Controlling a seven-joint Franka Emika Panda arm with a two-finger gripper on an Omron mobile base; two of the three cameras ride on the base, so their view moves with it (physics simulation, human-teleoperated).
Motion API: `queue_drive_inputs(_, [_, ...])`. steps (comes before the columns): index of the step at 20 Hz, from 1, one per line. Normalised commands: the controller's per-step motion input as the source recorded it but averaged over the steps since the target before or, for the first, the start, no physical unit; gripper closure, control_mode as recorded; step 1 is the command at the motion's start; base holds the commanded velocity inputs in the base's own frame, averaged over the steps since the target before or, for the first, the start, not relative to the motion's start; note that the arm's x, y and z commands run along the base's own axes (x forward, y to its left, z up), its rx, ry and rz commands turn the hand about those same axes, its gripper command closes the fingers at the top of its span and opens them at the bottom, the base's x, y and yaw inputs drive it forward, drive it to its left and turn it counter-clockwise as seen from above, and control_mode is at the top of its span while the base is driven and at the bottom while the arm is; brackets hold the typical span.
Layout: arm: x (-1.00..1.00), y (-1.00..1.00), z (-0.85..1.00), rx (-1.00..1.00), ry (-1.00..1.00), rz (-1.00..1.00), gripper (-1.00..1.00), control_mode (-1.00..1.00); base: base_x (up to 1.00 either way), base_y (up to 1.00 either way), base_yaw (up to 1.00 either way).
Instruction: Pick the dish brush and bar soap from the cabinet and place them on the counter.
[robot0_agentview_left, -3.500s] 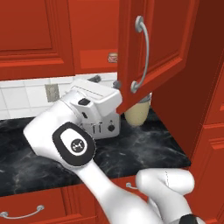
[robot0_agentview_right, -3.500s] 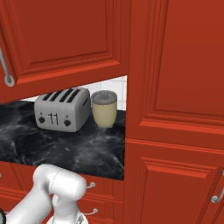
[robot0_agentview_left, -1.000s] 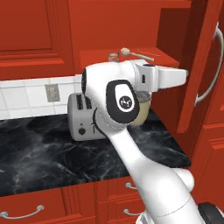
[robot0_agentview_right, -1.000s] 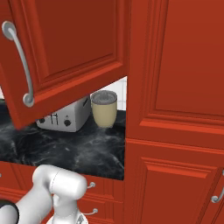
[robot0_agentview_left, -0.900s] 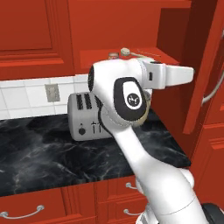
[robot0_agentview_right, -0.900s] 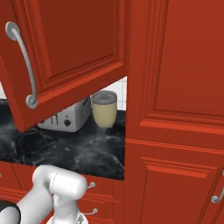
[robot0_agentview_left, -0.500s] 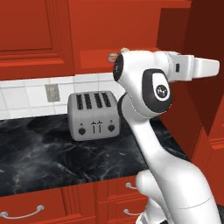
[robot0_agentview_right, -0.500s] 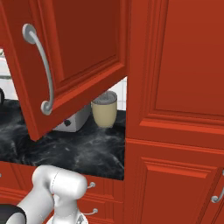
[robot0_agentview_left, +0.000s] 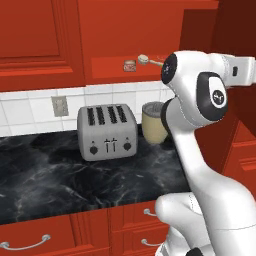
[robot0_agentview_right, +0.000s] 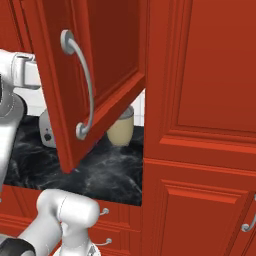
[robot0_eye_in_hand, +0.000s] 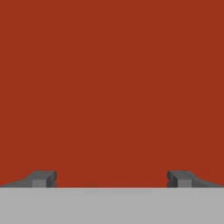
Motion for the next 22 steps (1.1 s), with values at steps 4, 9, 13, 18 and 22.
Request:
queue_drive_inputs(4, [0.12,-0.57,0.0,0.0,0.0,-0.09,-1.0,-1.0,0.0,0.0,0.0])
queue_drive_inputs(9, [0.24,-0.45,-0.01,0.0,0.0,-0.11,-1.0,-1.0,0.0,0.0,0.0])
queue_drive_inputs(13, [0.29,-0.36,-0.03,0.0,0.0,-0.11,-1.0,-1.0,0.0,0.0,0.0])
queue_drive_inputs(18, [0.25,-0.28,-0.02,0.0,0.01,-0.09,-1.0,-1.0,0.0,0.0,0.0])
queue_drive_inputs(22, [0.18,-0.25,0.0,0.0,0.01,-0.05,-1.0,-1.0,0.0,0.0,0.0])
